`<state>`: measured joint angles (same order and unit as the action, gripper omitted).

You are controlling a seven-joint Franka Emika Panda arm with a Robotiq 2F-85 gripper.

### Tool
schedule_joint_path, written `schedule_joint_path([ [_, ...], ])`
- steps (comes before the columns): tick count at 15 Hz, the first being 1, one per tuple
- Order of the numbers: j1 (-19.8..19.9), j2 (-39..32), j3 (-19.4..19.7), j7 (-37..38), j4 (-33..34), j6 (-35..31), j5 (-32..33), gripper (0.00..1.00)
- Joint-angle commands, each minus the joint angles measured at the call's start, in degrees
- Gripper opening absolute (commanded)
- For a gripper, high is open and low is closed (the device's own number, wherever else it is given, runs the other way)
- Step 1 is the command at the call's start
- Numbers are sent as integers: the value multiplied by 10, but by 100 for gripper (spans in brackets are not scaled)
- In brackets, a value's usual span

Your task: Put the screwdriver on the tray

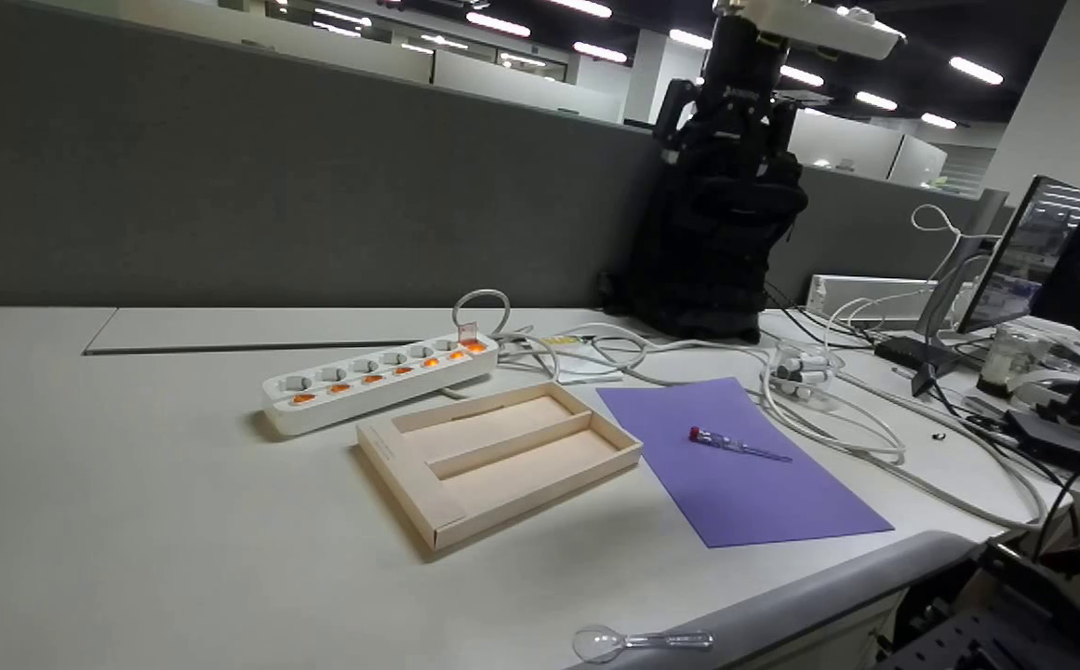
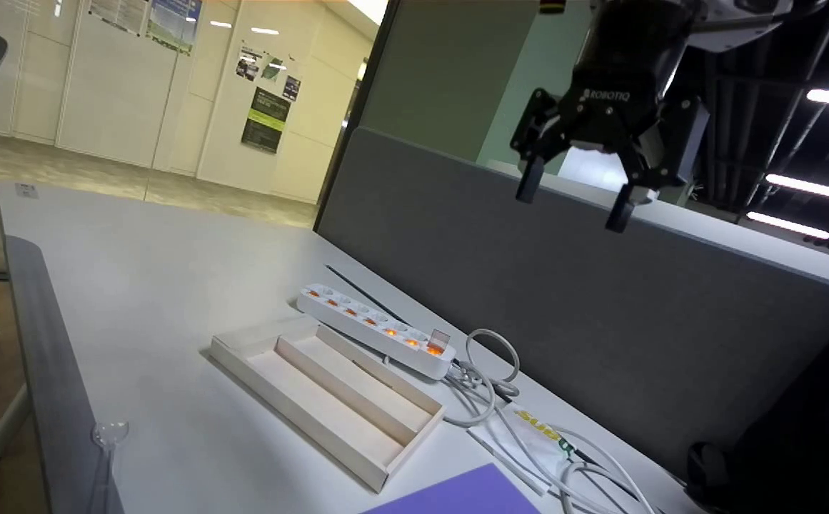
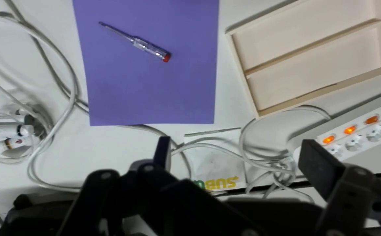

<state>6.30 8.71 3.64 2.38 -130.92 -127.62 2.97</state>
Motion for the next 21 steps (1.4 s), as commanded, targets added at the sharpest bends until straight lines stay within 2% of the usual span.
schedule_joint_path([
  [1,12,-30,-12,103,-36,-102,136,100],
  [3,17,-52,-9,178,-50,-147,223,100],
  [4,5,-42,-1,112,-37,-116,167,100],
  [6,6,-58,1,148,-48,-142,204,100],
  [9,7,-60,1,151,-48,-145,207,100],
  [11,5,-79,6,92,-39,-148,150,100],
  [14,2,-110,9,-56,-34,-148,37,100],
  [16,9,-134,12,-125,-22,-127,10,100],
  [19,11,-168,23,-129,-7,-110,57,100],
  [21,5,-193,36,-87,2,-113,122,100],
])
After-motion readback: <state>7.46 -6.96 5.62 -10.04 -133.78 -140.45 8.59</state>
